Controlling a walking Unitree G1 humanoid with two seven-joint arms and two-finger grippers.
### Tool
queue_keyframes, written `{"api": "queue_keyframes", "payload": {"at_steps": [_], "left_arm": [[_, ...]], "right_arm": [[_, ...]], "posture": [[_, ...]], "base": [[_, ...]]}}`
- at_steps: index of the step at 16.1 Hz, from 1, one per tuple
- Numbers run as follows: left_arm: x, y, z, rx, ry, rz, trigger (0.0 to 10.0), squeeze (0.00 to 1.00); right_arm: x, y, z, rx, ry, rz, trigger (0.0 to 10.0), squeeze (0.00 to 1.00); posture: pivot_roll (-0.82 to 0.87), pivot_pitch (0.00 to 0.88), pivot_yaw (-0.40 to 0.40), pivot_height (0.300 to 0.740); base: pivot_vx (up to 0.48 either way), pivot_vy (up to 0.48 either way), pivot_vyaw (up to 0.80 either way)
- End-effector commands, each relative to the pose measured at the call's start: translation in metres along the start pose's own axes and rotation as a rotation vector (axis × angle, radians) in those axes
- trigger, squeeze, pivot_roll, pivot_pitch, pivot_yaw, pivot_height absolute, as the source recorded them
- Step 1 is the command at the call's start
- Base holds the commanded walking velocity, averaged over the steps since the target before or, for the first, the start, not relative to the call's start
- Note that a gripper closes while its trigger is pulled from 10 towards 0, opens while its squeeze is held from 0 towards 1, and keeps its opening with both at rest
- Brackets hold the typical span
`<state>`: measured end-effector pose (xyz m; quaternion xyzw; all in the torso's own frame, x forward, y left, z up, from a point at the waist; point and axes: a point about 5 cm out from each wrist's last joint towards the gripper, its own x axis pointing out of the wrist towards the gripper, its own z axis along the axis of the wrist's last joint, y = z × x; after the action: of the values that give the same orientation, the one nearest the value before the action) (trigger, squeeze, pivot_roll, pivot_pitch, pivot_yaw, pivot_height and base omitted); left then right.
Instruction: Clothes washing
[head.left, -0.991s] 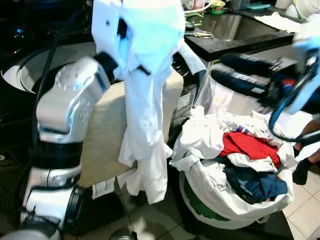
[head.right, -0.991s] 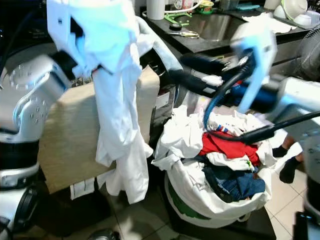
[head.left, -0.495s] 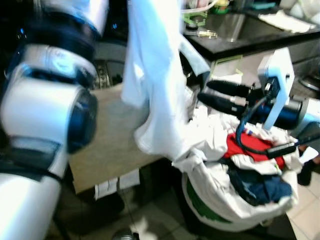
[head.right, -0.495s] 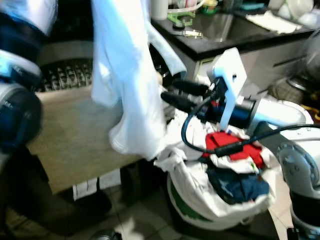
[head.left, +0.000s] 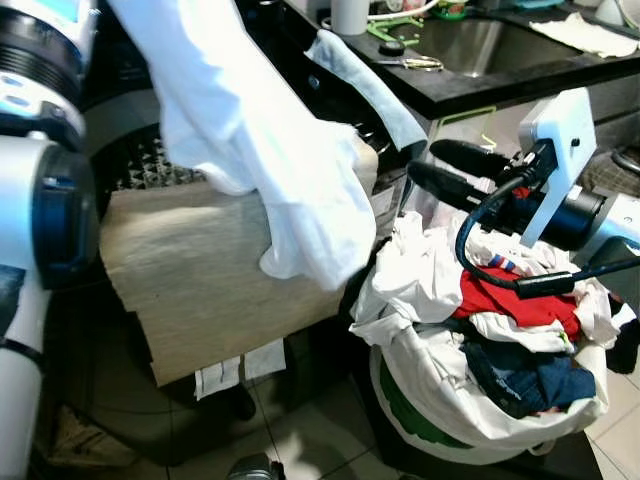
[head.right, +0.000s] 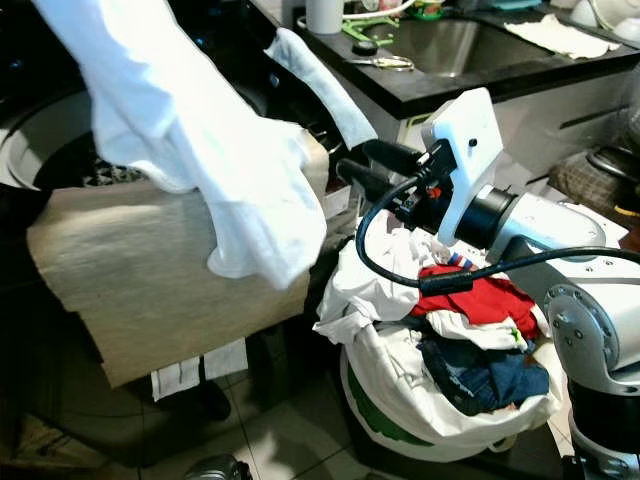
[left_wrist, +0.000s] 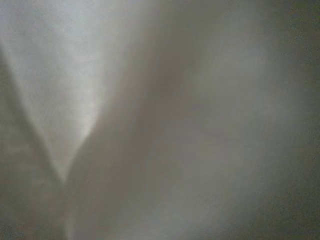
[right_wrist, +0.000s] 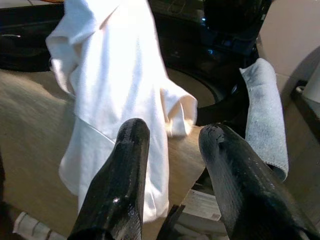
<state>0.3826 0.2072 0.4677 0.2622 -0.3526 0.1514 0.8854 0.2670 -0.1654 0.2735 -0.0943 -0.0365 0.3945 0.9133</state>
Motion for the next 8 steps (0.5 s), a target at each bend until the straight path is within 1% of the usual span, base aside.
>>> {"api": "queue_keyframes", "payload": {"at_steps": [1, 2, 3, 4, 5, 6, 7, 8], "left_arm": [[-0.003, -0.015, -0.004, -0.012, 0.011, -0.152, 0.0, 0.0], [-0.016, -0.041, -0.018, -0.052, 0.029, -0.324, 0.0, 0.0], [-0.04, -0.079, -0.038, -0.071, 0.065, -0.558, 6.1, 0.0], [-0.05, -0.092, -0.046, -0.043, 0.086, -0.623, 8.0, 0.0], [-0.056, -0.101, -0.05, -0.049, 0.099, -0.675, 10.0, 0.0], [-0.07, -0.117, -0.06, -0.058, 0.151, -0.757, 10.0, 0.0], [-0.076, -0.124, -0.066, -0.042, 0.185, -0.81, 10.0, 0.0], [-0.086, -0.133, -0.076, -0.054, 0.285, -0.871, 10.0, 1.0]], "right_arm": [[-0.001, -0.002, 0.0, -0.002, -0.005, -0.017, 10.0, 0.0], [0.001, -0.001, -0.002, 0.002, 0.001, -0.007, 10.0, 0.0], [0.003, 0.002, -0.005, 0.008, 0.01, 0.006, 10.0, 0.0], [0.004, 0.003, -0.006, 0.009, 0.014, 0.012, 10.0, 0.0], [0.005, 0.003, -0.007, 0.011, 0.015, 0.017, 10.0, 0.0], [0.007, 0.006, -0.008, 0.013, 0.019, 0.031, 10.0, 0.0], [0.008, 0.007, -0.009, 0.014, 0.021, 0.04, 10.0, 0.0], [0.009, 0.011, -0.01, 0.017, 0.026, 0.056, 10.0, 0.0]], "posture": [[-0.04, 0.0, 0.026, 0.719], [-0.03, 0.0, 0.023, 0.719], [-0.03, 0.0, 0.016, 0.719], [-0.03, 0.0, 0.011, 0.719], [-0.03, 0.0, 0.011, 0.719], [-0.03, 0.0, 0.009, 0.719], [-0.03, 0.0, 0.01, 0.719], [-0.03, 0.0, 0.015, 0.719]], "base": [[0.0, 0.0, 0.0], [0.0, 0.0, 0.0], [0.0, 0.0, 0.0], [0.0, 0.0, 0.0], [0.0, 0.0, 0.0], [0.0, 0.0, 0.0], [0.0, 0.0, 0.0], [0.0, 0.0, 0.0]]}}
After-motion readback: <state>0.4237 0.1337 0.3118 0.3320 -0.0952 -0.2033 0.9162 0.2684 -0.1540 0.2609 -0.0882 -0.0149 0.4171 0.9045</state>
